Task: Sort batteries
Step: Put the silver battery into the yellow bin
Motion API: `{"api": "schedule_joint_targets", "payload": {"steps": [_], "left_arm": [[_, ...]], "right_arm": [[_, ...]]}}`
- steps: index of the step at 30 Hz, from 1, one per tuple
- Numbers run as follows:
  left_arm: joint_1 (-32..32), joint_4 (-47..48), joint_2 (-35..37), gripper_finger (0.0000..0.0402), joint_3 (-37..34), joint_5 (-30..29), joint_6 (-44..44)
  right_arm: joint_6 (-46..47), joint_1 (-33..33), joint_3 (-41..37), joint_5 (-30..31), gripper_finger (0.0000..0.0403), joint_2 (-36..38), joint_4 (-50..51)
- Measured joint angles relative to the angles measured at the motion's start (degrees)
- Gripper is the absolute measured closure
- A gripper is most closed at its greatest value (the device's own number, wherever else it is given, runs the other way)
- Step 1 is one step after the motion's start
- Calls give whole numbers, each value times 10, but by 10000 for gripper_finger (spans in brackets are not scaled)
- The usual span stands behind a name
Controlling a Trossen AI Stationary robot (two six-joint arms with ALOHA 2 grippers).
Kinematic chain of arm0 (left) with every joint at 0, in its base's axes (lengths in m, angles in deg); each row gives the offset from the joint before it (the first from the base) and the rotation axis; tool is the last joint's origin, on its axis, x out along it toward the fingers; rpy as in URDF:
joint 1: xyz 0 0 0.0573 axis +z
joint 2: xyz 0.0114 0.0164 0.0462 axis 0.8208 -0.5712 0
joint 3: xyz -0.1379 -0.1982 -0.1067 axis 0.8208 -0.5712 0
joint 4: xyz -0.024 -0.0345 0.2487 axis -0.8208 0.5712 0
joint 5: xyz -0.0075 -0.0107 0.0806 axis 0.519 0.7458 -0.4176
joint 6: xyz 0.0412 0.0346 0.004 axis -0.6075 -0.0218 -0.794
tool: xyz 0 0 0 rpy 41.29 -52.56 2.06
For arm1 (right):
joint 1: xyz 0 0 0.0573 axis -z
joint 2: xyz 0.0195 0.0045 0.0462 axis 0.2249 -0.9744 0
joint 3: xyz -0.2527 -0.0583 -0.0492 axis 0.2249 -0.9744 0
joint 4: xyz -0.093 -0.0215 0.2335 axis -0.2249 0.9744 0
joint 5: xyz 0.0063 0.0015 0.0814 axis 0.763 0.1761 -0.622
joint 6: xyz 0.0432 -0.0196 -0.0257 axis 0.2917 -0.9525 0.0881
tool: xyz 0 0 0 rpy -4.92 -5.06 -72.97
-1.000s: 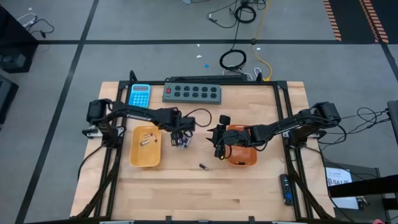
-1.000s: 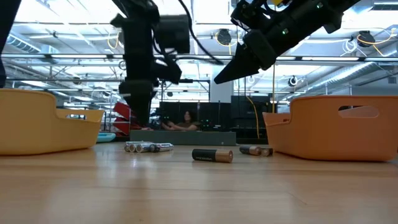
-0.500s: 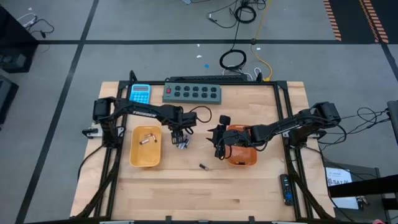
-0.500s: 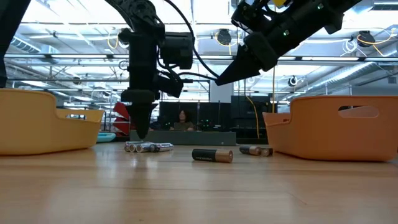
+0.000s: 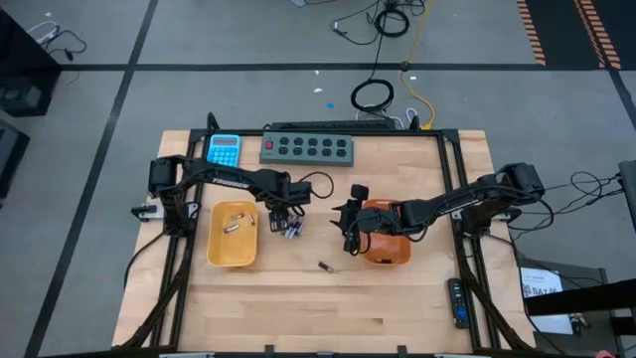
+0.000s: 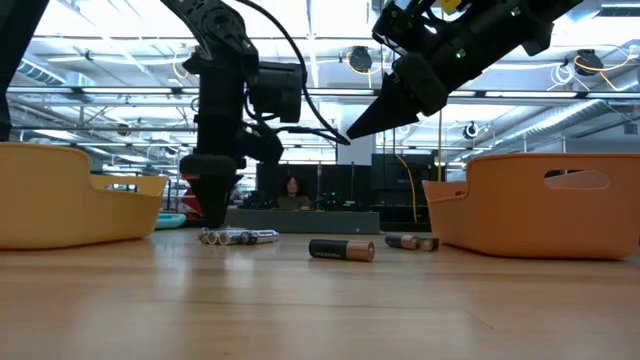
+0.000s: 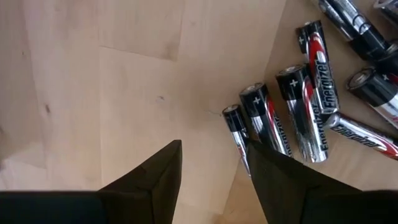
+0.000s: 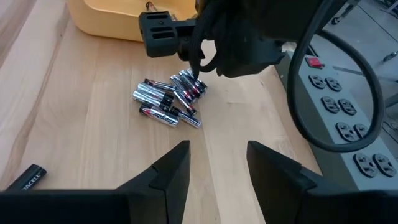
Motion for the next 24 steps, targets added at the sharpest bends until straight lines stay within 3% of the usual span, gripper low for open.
{"api": "schedule_joint_targets", "payload": {"steps": [16, 24], "left_arm": [[4, 2, 0, 210, -1, -2, 14], [6, 2, 0, 210, -1, 28, 14]], "right_arm": [[0, 0, 0, 0, 252, 0, -3], [0, 0, 0, 0, 252, 0, -3]]}}
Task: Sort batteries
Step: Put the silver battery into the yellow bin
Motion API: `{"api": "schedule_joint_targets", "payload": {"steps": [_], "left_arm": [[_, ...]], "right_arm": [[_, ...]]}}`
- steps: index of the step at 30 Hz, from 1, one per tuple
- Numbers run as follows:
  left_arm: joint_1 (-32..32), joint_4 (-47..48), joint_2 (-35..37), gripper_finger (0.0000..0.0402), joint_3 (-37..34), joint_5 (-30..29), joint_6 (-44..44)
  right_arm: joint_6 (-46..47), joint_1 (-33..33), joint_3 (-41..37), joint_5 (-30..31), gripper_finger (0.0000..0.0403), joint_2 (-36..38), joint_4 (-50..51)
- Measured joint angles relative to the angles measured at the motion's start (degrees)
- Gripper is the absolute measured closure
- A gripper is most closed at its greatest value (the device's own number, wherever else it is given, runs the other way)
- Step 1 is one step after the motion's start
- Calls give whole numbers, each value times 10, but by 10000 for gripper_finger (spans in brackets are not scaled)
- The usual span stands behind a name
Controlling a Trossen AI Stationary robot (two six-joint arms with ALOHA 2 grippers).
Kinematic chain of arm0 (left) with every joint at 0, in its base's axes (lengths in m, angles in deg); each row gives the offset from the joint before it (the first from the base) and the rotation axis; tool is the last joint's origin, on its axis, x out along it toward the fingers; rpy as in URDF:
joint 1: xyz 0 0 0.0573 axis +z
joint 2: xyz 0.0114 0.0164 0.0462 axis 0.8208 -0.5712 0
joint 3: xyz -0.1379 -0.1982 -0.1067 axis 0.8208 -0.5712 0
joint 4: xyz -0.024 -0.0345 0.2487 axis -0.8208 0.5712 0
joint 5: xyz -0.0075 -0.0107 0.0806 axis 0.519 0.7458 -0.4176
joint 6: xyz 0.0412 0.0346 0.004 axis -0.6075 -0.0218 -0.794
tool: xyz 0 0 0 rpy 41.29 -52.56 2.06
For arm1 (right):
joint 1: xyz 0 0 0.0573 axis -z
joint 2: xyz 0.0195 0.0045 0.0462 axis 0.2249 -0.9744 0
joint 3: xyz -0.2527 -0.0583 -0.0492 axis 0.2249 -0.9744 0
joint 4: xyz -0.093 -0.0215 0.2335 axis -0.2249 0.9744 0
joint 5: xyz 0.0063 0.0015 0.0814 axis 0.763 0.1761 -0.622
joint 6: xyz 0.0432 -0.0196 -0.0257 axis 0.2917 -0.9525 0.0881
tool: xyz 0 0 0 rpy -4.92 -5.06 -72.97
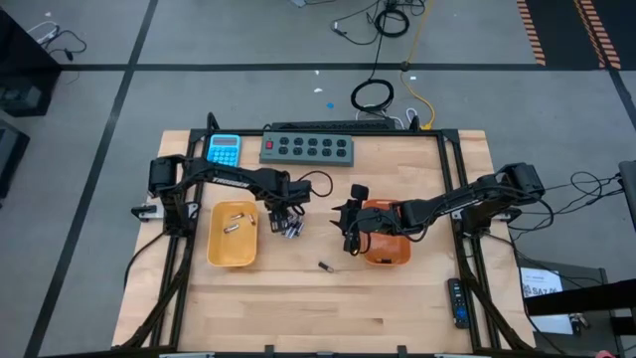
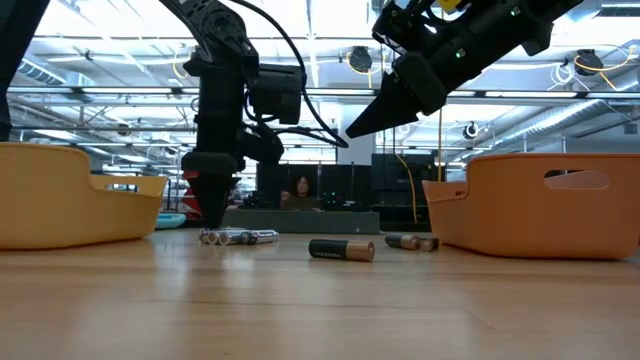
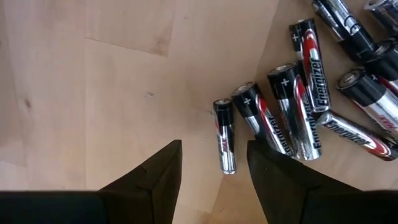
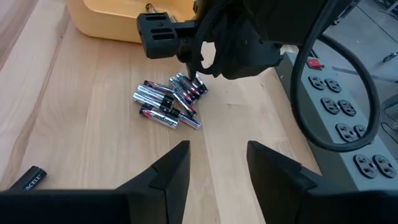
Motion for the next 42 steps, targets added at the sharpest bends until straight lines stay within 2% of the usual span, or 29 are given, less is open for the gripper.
{"api": "schedule_joint_targets", "payload": {"steps": [26, 32, 36, 42], "left_arm": [[1, -17, -4, 214, 0, -1, 1], [1, -9, -4, 274, 0, 1, 1], [4, -8, -19, 318, 0, 29, -2], [2, -6, -54, 351, 5, 25, -53]], "right_arm": [[0, 0, 0, 0, 252, 0, 0], [0, 0, 0, 0, 252, 0, 0], [0, 0, 0, 0, 252, 0, 0], [2, -1, 0, 0, 252, 0, 1]]}}
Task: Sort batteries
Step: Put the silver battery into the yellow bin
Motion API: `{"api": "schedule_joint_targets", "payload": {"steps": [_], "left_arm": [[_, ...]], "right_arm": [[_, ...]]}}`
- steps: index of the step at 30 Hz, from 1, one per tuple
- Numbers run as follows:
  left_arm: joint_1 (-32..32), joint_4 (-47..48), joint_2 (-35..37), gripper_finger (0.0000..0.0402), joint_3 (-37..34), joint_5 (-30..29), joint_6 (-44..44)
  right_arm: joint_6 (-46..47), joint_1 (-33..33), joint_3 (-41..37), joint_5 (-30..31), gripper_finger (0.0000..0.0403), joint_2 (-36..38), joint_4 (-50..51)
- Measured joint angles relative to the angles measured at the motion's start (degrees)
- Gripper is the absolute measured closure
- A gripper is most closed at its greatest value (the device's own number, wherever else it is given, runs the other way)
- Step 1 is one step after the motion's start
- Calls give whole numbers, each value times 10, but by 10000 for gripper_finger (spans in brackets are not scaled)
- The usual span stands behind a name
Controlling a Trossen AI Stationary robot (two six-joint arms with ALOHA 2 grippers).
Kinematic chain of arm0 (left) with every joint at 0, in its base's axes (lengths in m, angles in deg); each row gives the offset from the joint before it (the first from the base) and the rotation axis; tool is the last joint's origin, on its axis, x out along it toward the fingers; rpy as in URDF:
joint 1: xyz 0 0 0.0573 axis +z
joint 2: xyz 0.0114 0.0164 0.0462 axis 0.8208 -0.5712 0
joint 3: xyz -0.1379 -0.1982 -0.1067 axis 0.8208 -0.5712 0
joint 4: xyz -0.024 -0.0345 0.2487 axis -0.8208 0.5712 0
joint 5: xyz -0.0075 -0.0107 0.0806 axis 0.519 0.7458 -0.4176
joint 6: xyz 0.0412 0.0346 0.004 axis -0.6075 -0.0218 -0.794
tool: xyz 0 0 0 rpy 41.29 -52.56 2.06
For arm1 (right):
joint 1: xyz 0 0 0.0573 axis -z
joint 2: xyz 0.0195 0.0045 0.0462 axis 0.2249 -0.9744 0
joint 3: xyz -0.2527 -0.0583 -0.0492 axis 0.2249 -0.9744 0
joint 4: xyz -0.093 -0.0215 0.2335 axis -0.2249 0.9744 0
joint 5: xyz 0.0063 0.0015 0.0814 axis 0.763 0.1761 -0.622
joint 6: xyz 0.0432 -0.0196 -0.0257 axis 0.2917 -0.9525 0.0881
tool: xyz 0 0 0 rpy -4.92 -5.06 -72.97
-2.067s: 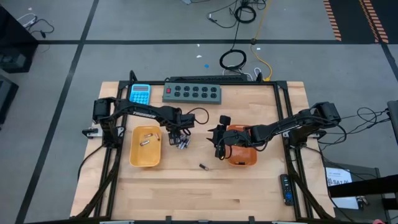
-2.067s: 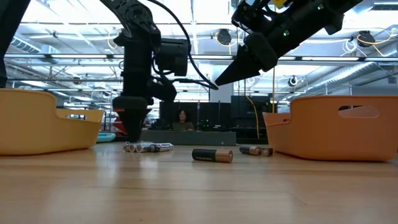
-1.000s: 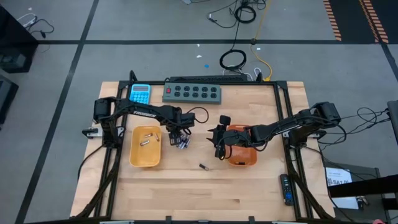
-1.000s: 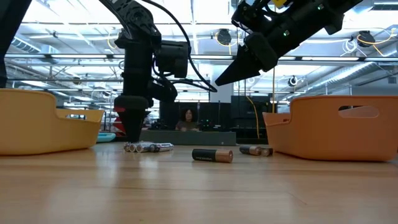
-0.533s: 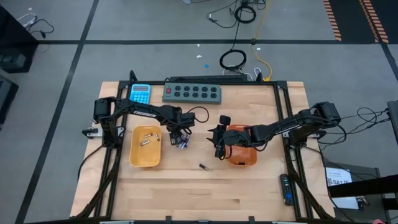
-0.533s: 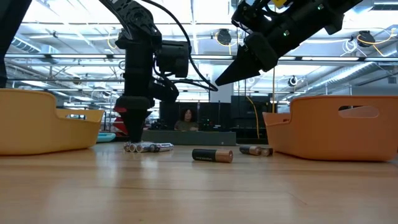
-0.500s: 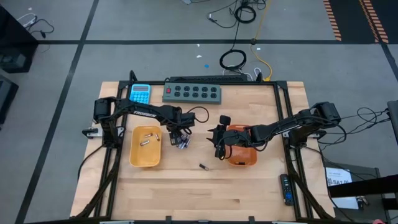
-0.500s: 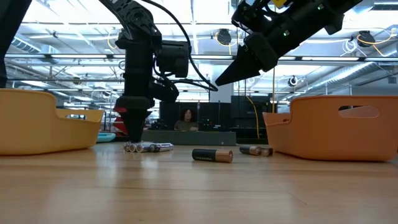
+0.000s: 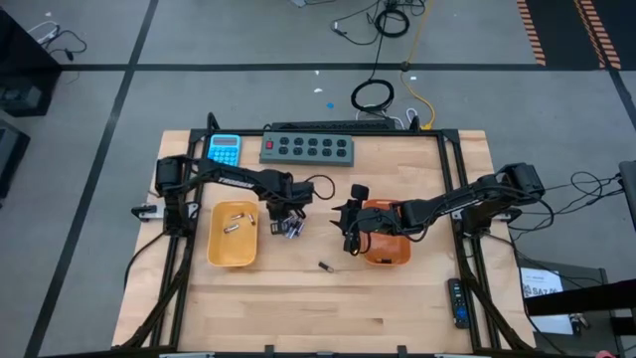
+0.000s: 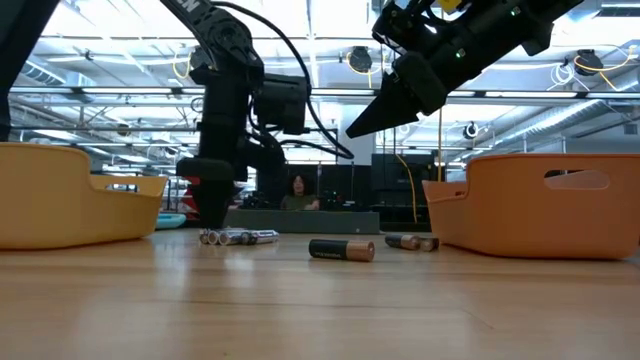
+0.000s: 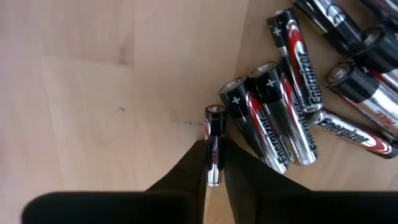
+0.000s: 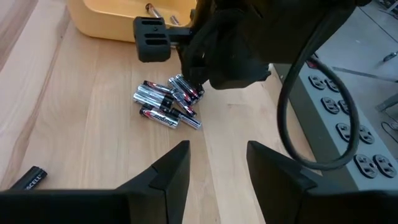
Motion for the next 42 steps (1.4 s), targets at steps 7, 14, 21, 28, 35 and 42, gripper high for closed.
{"api": "schedule_joint_targets", "payload": {"steps": [7, 14, 21, 28, 35, 42], "left_arm": [[-16, 15, -4, 379, 11, -37, -7], [-35, 96, 36, 384, 43, -77, 29], [-54, 156, 129, 384, 53, -51, 124], [-92, 240, 197, 369, 53, 47, 224], [-144, 337, 206, 337, 36, 25, 264], [-168, 336, 205, 286, 30, -50, 279]], "right_arm": [[-3, 0, 0, 0, 252, 0, -1], [0, 0, 0, 0, 252, 0, -1], [4, 0, 0, 0, 252, 0, 4], [9, 0, 0, 0, 252, 0, 4], [11, 0, 0, 0, 252, 0, 4], [11, 0, 0, 0, 252, 0, 4]]}}
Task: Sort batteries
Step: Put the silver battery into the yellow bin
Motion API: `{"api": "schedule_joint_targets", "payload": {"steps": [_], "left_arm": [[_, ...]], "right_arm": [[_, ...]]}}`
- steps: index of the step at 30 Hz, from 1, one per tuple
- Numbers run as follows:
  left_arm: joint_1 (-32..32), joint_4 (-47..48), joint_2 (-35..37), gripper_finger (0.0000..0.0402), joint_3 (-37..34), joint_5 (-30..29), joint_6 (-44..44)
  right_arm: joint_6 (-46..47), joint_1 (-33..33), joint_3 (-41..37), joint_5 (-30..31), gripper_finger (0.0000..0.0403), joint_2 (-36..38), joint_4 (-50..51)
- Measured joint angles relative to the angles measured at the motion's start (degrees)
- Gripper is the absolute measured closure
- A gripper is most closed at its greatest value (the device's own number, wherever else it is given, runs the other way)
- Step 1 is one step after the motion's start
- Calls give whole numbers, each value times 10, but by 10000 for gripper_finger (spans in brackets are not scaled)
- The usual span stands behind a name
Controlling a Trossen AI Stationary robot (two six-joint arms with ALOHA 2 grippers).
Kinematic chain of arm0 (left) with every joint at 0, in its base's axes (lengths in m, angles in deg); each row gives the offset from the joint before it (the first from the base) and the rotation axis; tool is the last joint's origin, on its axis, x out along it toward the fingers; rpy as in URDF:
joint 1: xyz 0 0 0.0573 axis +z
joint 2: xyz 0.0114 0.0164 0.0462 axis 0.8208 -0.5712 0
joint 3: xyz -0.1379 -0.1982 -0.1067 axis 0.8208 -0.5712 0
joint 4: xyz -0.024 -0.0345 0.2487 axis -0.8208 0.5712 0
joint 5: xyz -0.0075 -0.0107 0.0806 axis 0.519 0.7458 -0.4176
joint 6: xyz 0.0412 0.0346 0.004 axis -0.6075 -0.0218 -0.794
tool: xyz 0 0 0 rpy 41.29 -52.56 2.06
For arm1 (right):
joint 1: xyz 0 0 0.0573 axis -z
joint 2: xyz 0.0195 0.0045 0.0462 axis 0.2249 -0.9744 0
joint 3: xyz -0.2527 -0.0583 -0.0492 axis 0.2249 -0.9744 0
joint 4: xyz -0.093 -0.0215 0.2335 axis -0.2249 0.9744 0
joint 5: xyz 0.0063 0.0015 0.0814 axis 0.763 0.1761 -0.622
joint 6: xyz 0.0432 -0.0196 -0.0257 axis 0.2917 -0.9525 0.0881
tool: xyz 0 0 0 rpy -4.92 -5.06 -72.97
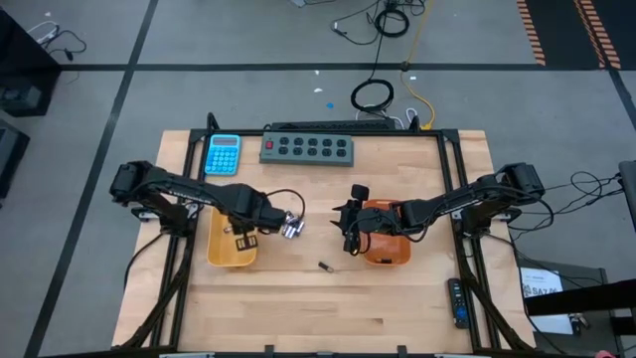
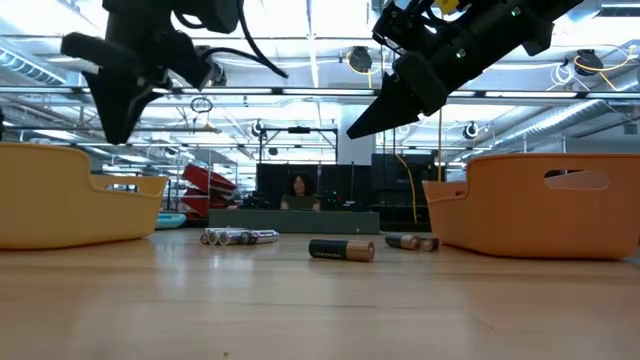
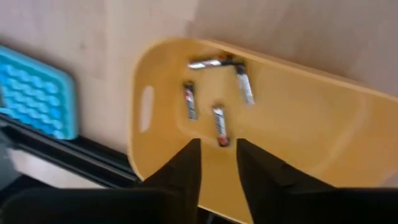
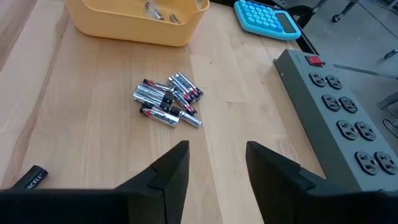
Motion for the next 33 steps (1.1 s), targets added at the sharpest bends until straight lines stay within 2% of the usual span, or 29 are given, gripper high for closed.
{"api": "schedule_joint_targets", "payload": {"steps": [5, 8, 12, 15, 25, 33], "left_arm": [[0, -21, 0, 222, 0, -84, -13], [12, -113, 0, 201, 0, -112, -35], [31, -247, -17, 197, 0, -93, -81], [46, -298, -50, 197, 0, -89, -110], [99, -333, -138, 196, 0, -76, -176], [130, -341, -168, 196, 0, -12, -190]], "right_arm": [[-1, 0, 0, 0, 252, 0, -6], [-3, 0, 0, 0, 252, 0, -13], [-3, 0, 0, 0, 252, 0, -14], [-3, 0, 0, -1, 252, 0, -12], [-7, 0, 0, -15, 252, 0, -11], [-7, 0, 0, -15, 252, 0, -10]]}}
